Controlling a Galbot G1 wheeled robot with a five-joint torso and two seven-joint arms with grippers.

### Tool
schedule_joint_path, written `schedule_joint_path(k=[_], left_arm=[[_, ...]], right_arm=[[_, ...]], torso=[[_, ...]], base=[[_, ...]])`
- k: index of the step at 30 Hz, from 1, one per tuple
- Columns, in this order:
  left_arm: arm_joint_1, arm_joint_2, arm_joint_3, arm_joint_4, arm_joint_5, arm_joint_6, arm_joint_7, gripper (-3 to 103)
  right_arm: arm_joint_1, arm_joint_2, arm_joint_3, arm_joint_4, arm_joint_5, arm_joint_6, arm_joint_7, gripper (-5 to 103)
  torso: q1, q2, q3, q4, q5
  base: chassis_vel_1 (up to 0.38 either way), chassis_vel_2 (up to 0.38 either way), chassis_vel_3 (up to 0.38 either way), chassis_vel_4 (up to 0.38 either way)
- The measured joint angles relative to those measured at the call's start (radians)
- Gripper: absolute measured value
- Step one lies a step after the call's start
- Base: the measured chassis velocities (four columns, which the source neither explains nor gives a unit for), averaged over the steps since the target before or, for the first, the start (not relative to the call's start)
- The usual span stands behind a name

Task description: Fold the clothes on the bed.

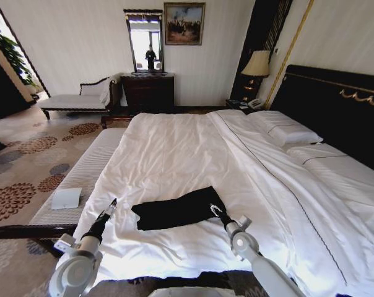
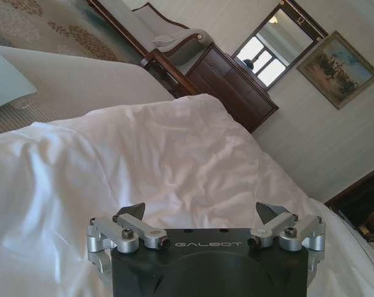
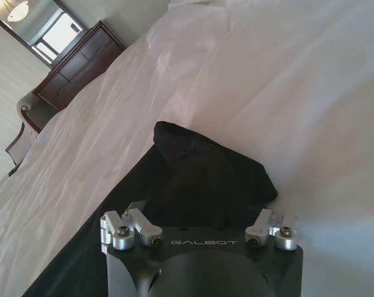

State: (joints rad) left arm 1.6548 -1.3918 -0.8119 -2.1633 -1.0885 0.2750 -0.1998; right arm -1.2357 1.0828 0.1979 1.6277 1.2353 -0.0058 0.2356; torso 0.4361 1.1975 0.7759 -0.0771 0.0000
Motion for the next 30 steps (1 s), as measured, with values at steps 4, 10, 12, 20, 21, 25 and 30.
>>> schedule_joint_path(k=[4,10,12,20,21,25,30], left_arm=[[0.003,0.0,-0.002,-0.001,0.0,0.0,-0.002,100],[0.01,0.003,-0.003,-0.001,0.001,-0.002,-0.006,100],[0.012,0.006,-0.003,-0.001,0.001,-0.002,-0.007,100],[-0.005,0.006,0.005,-0.006,0.002,-0.003,-0.021,100],[-0.009,0.004,0.009,-0.007,0.003,-0.003,-0.022,100],[-0.013,-0.002,0.017,-0.009,0.005,-0.002,-0.023,100],[-0.015,-0.009,0.025,-0.006,0.011,-0.003,-0.023,100]], right_arm=[[-0.004,0.003,0.002,0.005,-0.001,0.006,-0.009,65],[-0.003,0.011,0.004,0.001,-0.026,0.028,-0.024,48],[-0.005,0.011,0.009,0.004,-0.031,0.032,-0.025,37],[-0.046,-0.059,0.08,0.088,-0.033,0.056,-0.012,10],[-0.056,-0.088,0.112,0.105,-0.029,0.056,-0.012,5],[-0.076,-0.146,0.187,0.12,-0.017,0.059,-0.022,3],[-0.095,-0.159,0.203,0.127,-0.048,0.074,-0.049,3]], torso=[[0.0,0.0,0.0,-0.0001,0.0],[0.0,0.0,0.0,0.0,0.0001],[0.0,0.0,0.0,0.0001,0.0],[0.0,0.0,0.0,0.0001,0.0004],[0.0,0.0,0.0,0.0001,0.0001],[0.0,0.0,0.0,-0.0001,0.0],[0.0,0.0,0.0,-0.0003,0.0]], base=[[0.0,0.0,0.0,0.0],[0.0,0.0,0.0,0.0],[0.0,0.0,0.0,0.0],[0.0,0.0,0.0,0.0],[0.0,0.0,0.0,0.0],[0.0,0.0,0.0,0.0],[0.0,0.0,0.0,0.0]])
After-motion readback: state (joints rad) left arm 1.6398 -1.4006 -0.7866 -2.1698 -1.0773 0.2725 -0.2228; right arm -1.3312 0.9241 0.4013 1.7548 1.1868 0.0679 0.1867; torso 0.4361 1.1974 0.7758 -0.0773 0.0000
